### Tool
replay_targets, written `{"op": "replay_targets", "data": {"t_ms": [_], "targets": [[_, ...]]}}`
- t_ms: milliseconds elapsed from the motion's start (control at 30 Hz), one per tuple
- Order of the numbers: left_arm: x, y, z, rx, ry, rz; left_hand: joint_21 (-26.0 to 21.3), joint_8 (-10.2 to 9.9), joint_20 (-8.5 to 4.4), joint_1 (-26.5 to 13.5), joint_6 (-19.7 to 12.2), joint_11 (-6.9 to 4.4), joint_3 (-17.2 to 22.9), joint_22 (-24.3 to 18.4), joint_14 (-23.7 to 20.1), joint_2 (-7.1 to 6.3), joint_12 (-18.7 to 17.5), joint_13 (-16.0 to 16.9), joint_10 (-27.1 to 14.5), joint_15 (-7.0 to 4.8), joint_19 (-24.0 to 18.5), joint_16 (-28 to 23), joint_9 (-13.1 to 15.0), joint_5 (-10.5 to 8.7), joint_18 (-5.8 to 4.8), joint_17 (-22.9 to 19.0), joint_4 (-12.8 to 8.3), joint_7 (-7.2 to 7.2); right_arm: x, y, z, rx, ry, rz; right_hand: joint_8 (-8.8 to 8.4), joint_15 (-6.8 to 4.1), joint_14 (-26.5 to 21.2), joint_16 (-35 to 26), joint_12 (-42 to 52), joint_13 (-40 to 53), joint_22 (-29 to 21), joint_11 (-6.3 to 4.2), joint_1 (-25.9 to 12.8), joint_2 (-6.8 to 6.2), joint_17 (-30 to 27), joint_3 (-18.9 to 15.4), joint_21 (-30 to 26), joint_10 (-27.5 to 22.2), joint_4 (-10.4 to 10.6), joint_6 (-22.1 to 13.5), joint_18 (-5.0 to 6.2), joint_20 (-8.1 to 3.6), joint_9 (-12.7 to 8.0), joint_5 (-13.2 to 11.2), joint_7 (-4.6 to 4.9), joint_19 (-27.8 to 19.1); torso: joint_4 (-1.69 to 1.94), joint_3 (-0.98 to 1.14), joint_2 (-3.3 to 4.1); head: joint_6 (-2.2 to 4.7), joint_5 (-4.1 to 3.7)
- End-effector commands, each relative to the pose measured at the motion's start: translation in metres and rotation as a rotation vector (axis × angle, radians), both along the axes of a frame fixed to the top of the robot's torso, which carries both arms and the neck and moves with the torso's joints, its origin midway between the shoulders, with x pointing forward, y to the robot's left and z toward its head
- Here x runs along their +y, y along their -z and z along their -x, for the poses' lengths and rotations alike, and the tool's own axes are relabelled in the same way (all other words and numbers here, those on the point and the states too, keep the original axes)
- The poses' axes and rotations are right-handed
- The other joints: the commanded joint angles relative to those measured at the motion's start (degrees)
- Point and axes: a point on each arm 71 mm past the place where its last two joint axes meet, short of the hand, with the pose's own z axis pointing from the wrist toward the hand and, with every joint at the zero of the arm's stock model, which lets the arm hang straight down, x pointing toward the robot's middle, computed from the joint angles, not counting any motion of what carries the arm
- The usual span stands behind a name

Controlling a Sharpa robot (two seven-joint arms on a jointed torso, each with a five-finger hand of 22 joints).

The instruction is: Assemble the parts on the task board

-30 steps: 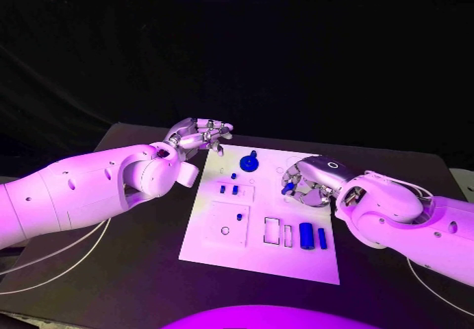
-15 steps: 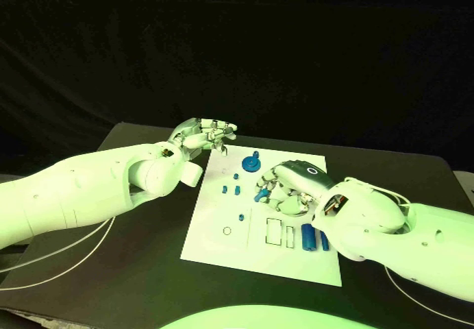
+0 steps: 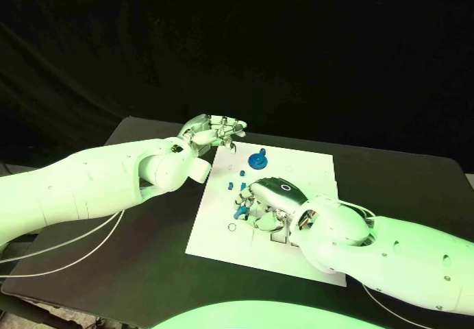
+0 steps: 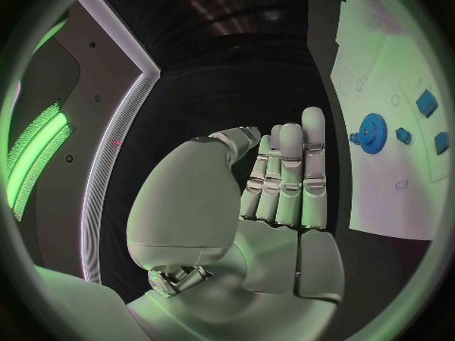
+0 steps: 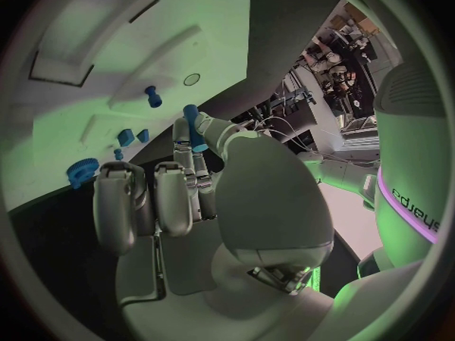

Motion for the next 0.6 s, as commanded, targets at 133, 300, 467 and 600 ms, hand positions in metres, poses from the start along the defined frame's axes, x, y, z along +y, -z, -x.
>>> {"op": "replay_targets", "data": {"t_ms": [133,300,467,600], "targets": [[-0.004,-0.001,0.0,-0.005,0.021,0.009,-0.4,0.4,0.31,0.0,-0.4,0.0,0.3,-0.1,-0.5,0.37,0.2,0.1,-0.6,0.06,-0.1,-0.1,-0.1,0.25,0.37,0.1,0.2,-0.16,0.008,0.011,0.002,0.0,-0.032,0.04,0.07,-0.5,1.9,0.1,-0.4,0.1,12.0,0.1,-0.5,0.0,-0.1,0.4,-0.2,0.4,-0.1,0.4,-0.77,-0.33,1.1,0.3,0.01,3.1,-0.02,0.09,0.03,-0.24,0.28],[-0.004,-0.001,0.0,-0.004,0.022,0.01,-0.4,0.4,0.31,0.0,-0.4,0.0,0.3,-0.1,-0.5,0.37,0.2,0.1,-0.6,0.06,-0.1,-0.1,-0.1,0.25,0.37,0.1,0.2,-0.16,0.012,0.016,0.004,0.007,-0.037,0.049,0.07,-0.5,1.9,0.1,-0.4,0.1,12.0,0.1,-0.5,0.0,-0.1,0.4,-0.2,0.4,-0.1,0.4,-0.77,-0.33,1.1,0.3,0.01,3.1,0.0,0.09,0.0,-0.48,0.38],[-0.004,-0.001,0.0,-0.004,0.022,0.01,-0.4,0.4,0.31,0.0,-0.4,0.0,0.3,-0.1,-0.5,0.37,0.2,0.1,-0.6,0.06,-0.1,-0.1,-0.1,0.25,0.37,0.1,0.2,-0.16,0.014,0.019,0.005,0.016,-0.044,0.059,0.06,-0.49,1.9,0.1,-0.4,0.1,12.0,0.11,-0.5,0.02,-0.1,0.5,-0.3,0.4,-0.1,0.4,-0.76,-0.33,1.1,0.3,0.03,3.1,-0.1,0.15,-0.01,-0.7,0.56],[-0.004,-0.001,0.0,-0.004,0.022,0.01,-0.4,0.4,0.31,0.0,-0.4,0.0,0.3,-0.1,-0.5,0.37,0.2,0.1,-0.6,0.06,-0.1,-0.1,-0.1,0.25,0.37,0.1,0.2,-0.16,0.014,0.021,0.006,0.018,-0.045,0.07,0.06,-0.49,1.9,0.1,-0.4,0.1,12.0,0.11,-0.5,0.02,-0.1,0.5,-0.3,0.4,-0.1,0.4,-0.76,-0.33,1.1,0.3,0.03,3.1,-0.11,0.13,-0.03,-0.76,0.6]]}}
